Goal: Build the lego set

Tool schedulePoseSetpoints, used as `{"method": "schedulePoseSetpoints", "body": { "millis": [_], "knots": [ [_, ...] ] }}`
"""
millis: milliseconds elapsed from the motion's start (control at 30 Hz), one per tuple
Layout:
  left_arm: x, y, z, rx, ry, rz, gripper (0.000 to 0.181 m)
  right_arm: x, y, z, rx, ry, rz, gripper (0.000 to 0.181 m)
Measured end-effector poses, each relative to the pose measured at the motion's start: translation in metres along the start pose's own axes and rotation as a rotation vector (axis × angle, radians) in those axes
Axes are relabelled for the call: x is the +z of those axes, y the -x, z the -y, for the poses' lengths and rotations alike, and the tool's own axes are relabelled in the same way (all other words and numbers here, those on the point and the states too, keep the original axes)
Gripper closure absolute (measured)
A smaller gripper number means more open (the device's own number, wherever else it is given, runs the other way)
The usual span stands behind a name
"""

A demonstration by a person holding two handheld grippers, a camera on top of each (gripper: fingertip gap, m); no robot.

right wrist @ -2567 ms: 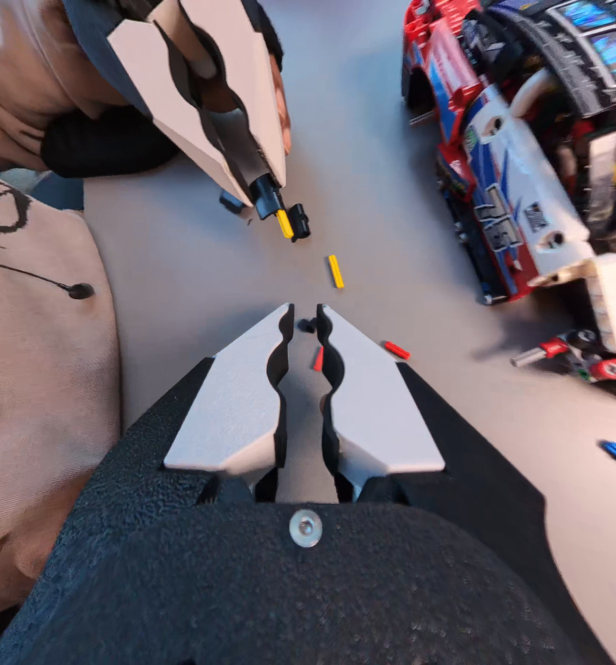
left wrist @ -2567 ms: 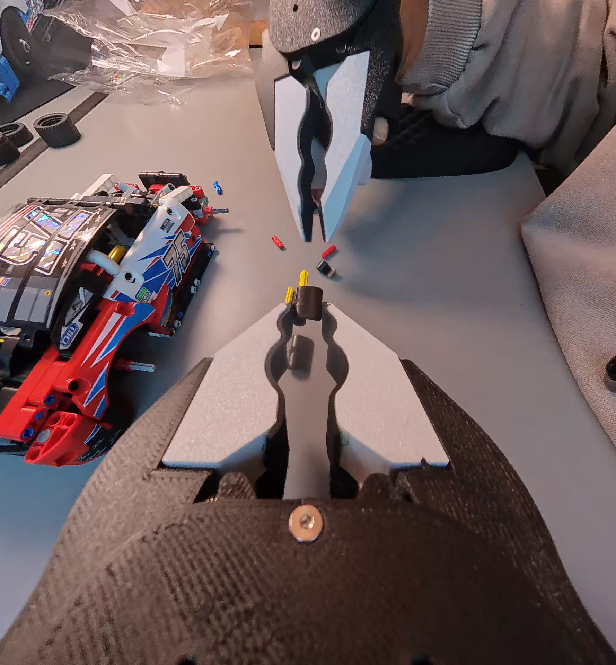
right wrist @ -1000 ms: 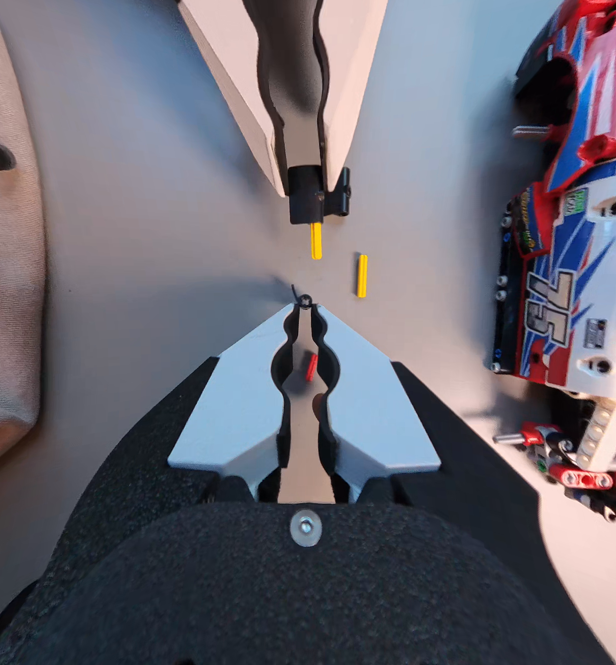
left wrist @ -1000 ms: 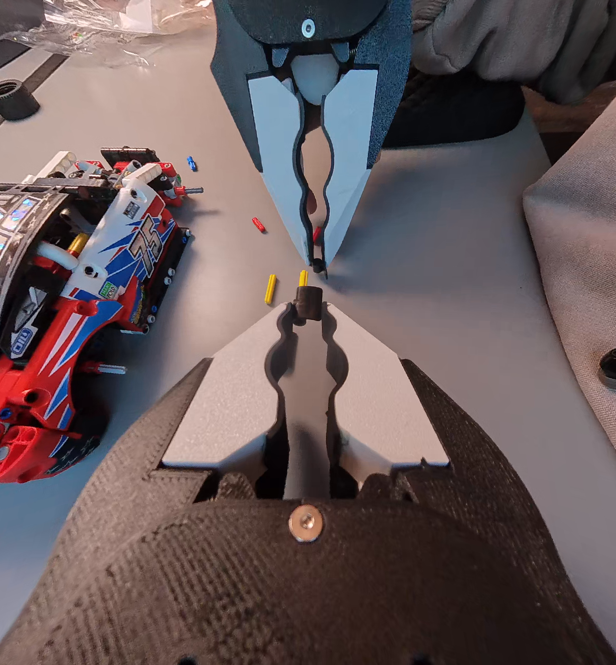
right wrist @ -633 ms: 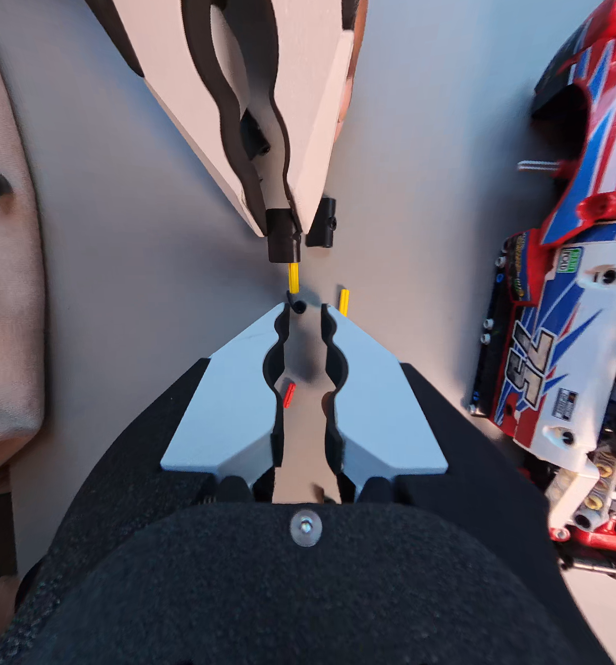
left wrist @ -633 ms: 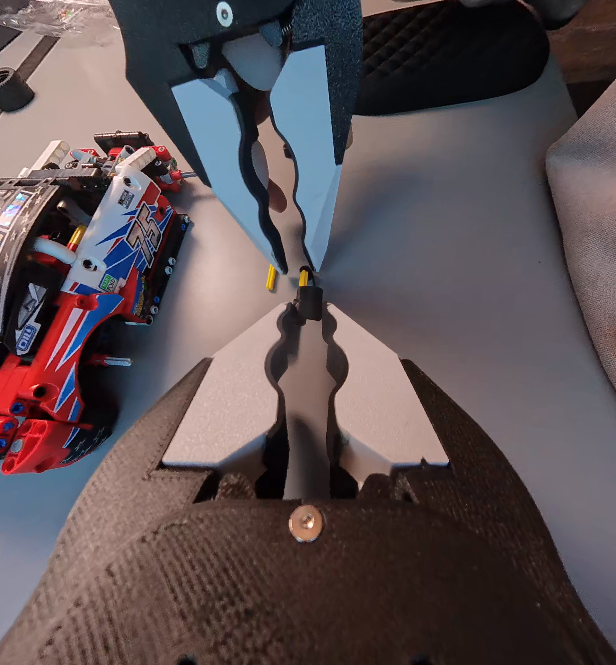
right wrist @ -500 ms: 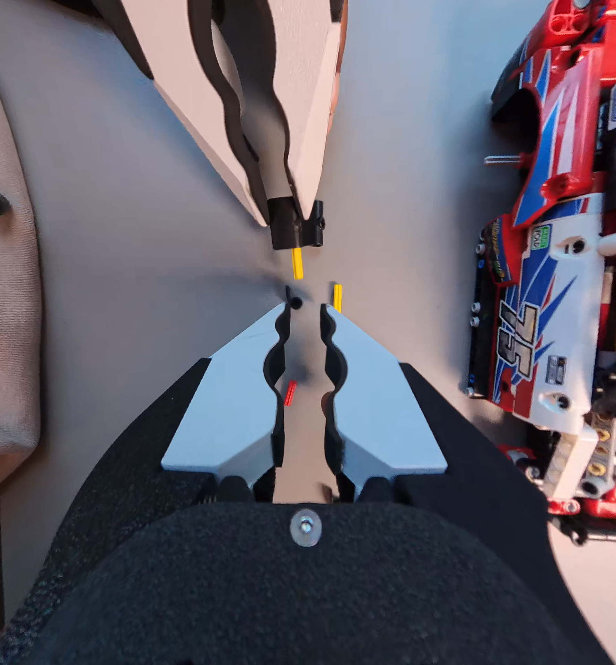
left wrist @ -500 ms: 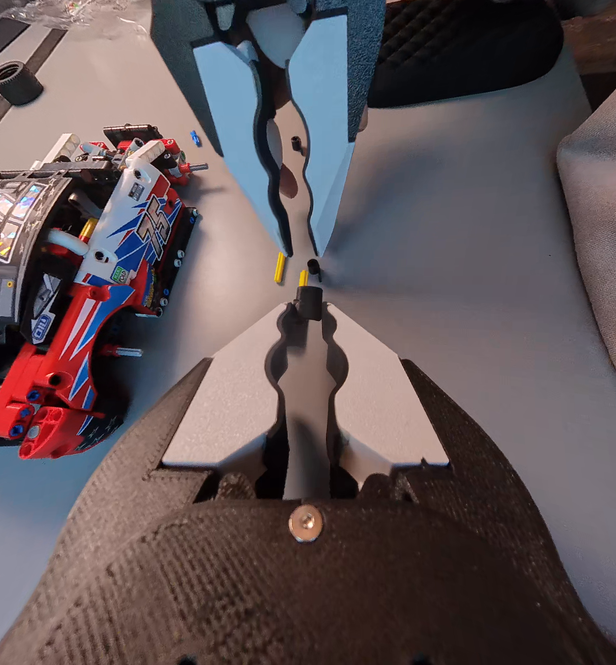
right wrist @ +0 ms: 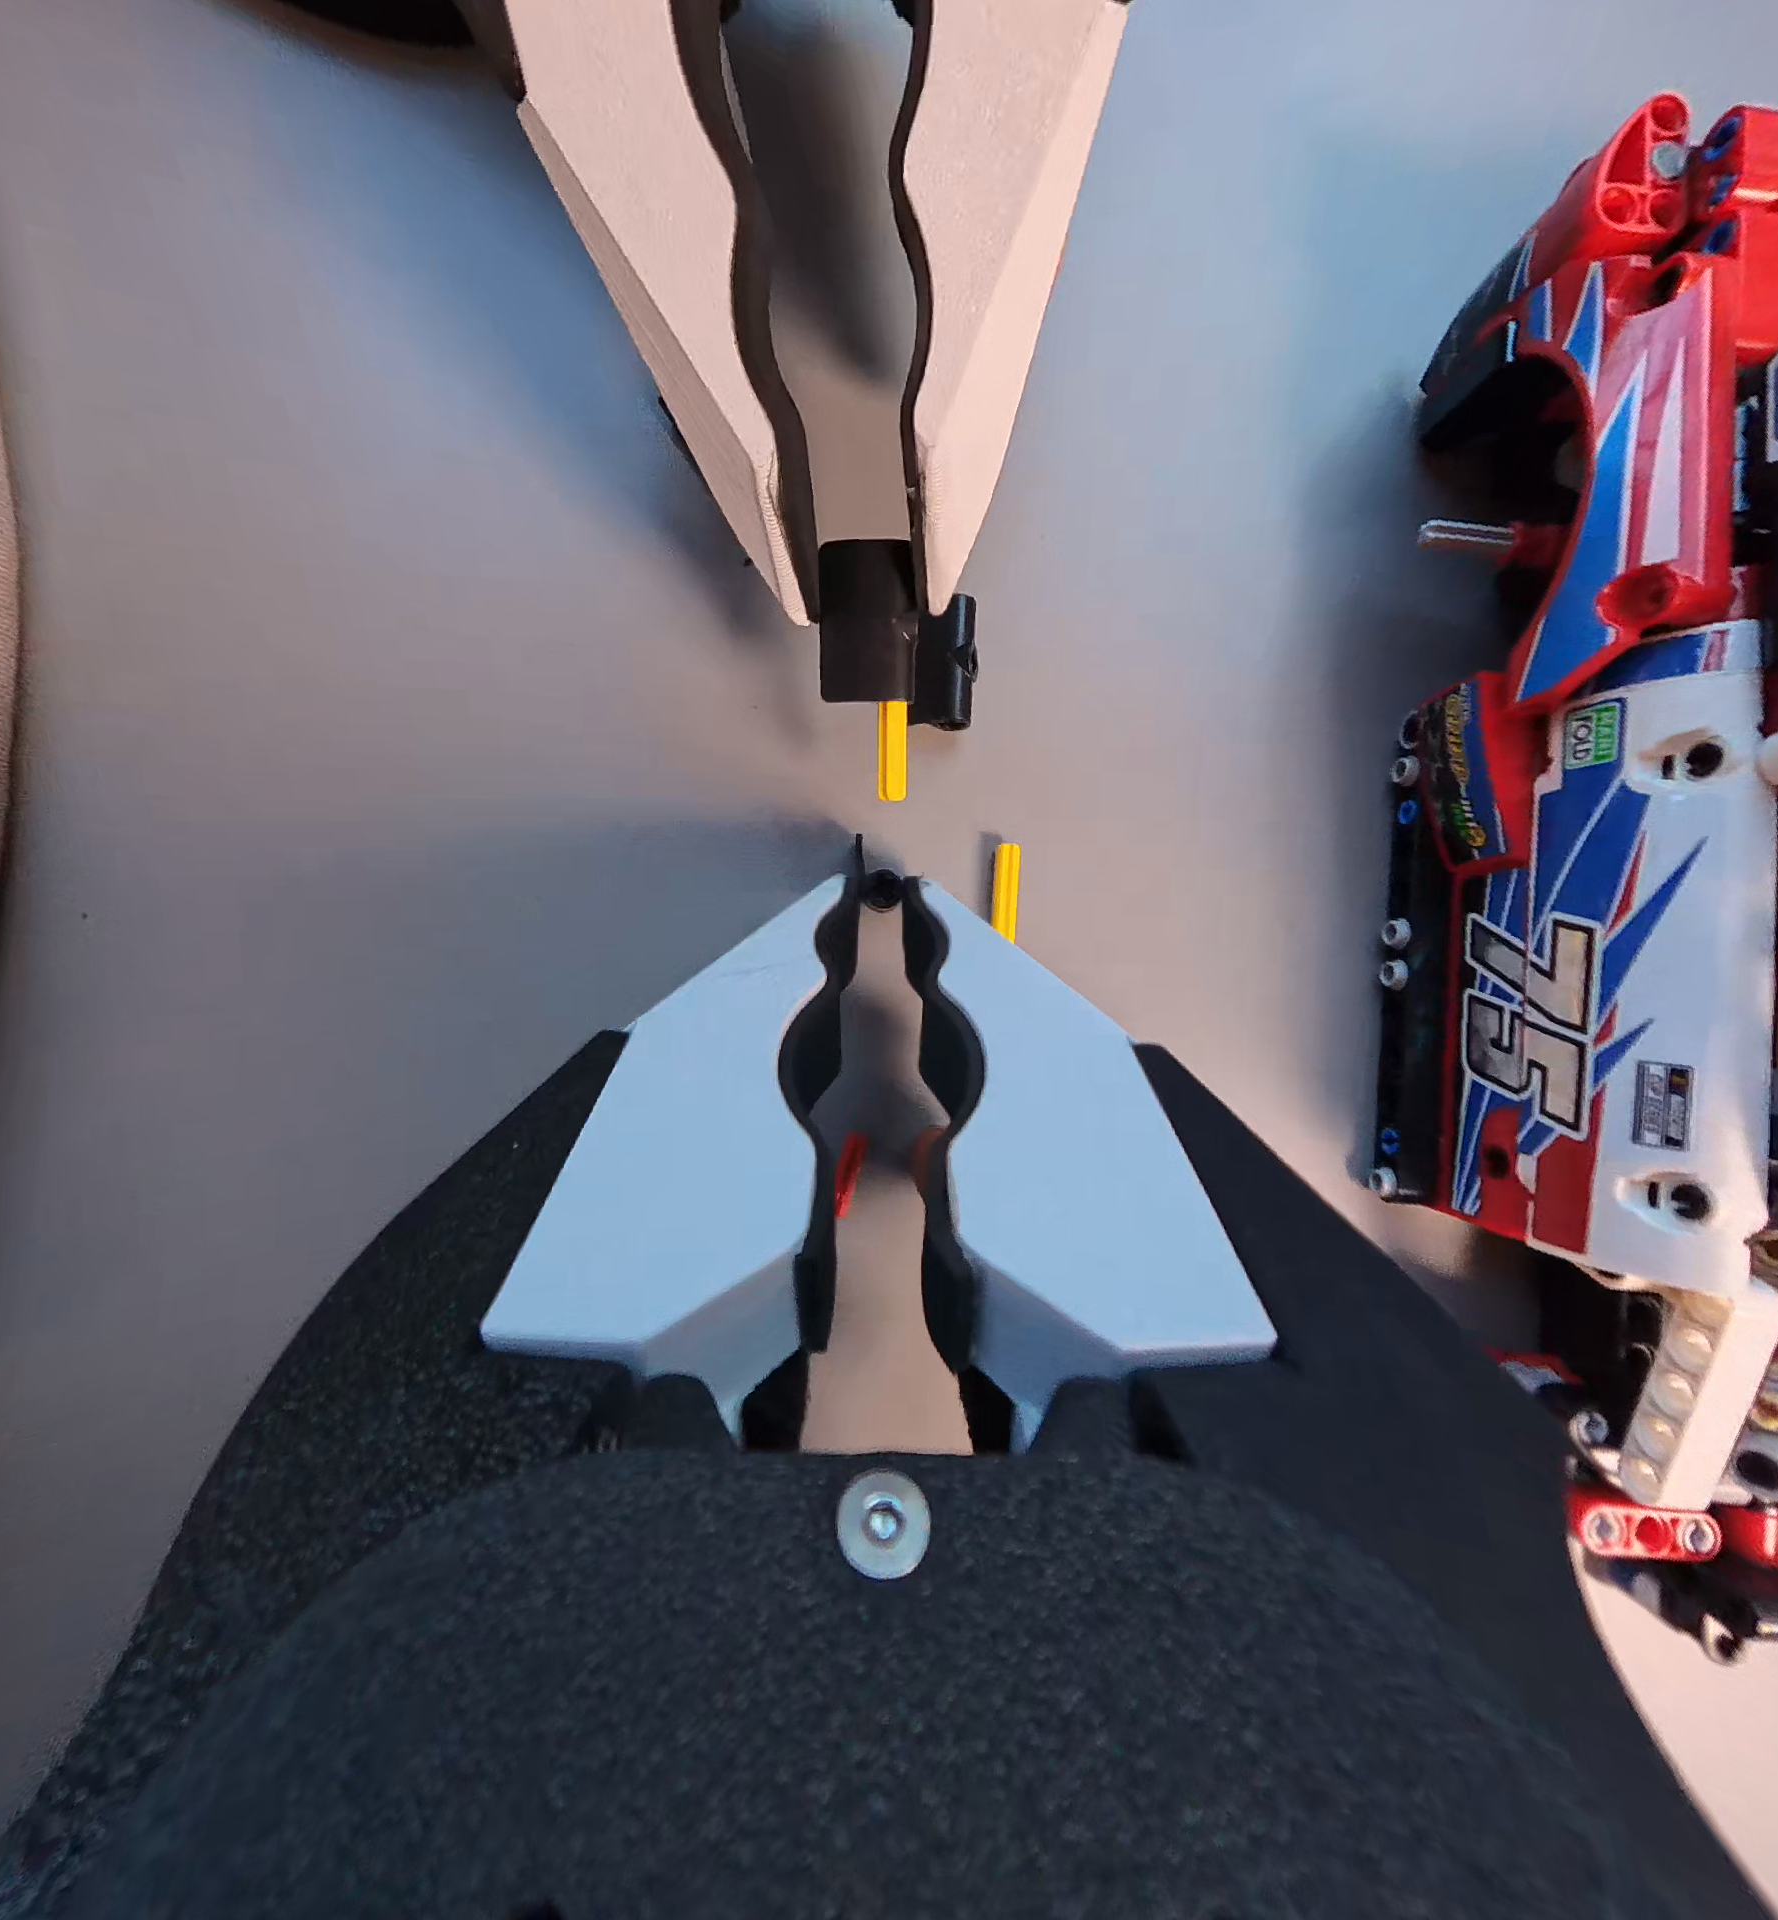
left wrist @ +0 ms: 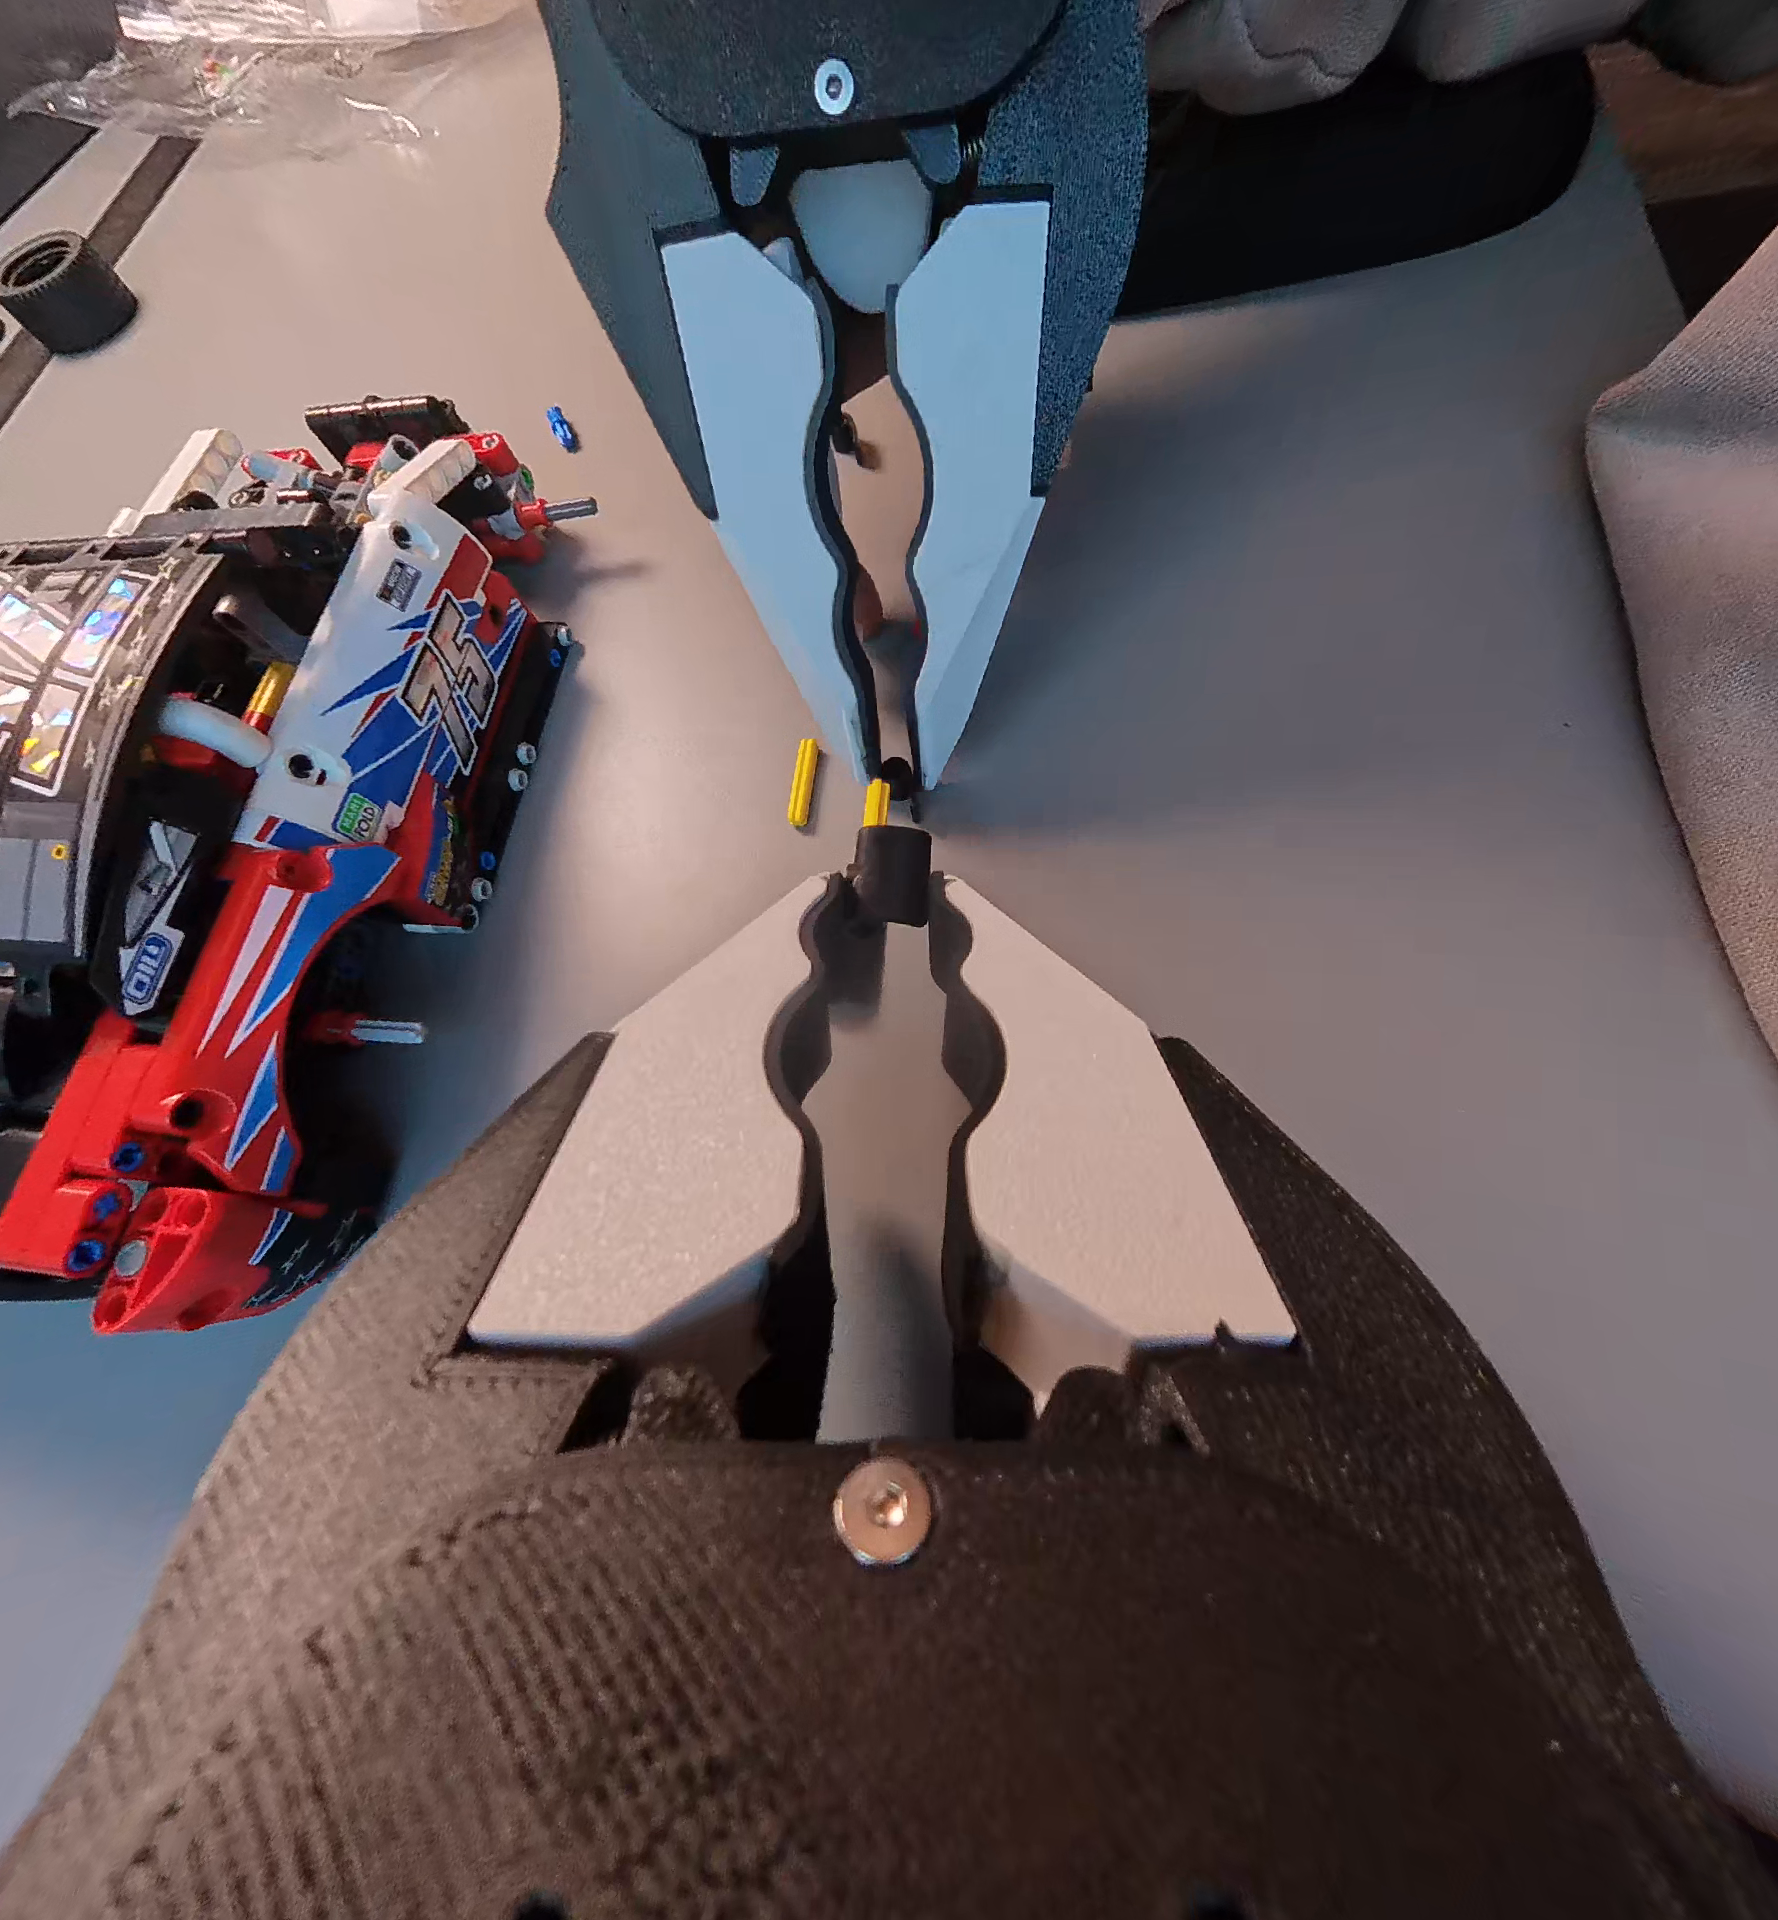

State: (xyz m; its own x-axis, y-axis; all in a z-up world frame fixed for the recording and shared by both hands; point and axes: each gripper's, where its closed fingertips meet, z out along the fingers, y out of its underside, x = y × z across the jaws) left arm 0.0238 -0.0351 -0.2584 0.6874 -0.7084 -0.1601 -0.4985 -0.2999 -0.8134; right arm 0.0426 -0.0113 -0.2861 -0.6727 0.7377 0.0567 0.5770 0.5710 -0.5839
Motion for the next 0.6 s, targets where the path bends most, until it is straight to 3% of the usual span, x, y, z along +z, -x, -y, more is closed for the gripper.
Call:
{"method": "schedulePoseSetpoints", "body": {
  "millis": [100,333,467,600],
  "knots": [
    [0.001,-0.003,0.001,0.003,-0.007,-0.012,0.168,0.001,0.006,0.001,0.001,0.028,0.081,0.175],
    [0.005,-0.008,-0.004,0.041,0.033,-0.021,0.168,-0.015,0.035,-0.006,0.063,0.246,0.484,0.176],
    [0.004,-0.007,-0.004,0.037,0.03,-0.017,0.168,-0.012,0.024,-0.014,0.072,0.387,0.554,0.175],
    [0.003,-0.005,-0.005,0.037,0.032,-0.013,0.168,-0.01,0.015,-0.009,0.048,0.418,0.539,0.167]
  ]
}}
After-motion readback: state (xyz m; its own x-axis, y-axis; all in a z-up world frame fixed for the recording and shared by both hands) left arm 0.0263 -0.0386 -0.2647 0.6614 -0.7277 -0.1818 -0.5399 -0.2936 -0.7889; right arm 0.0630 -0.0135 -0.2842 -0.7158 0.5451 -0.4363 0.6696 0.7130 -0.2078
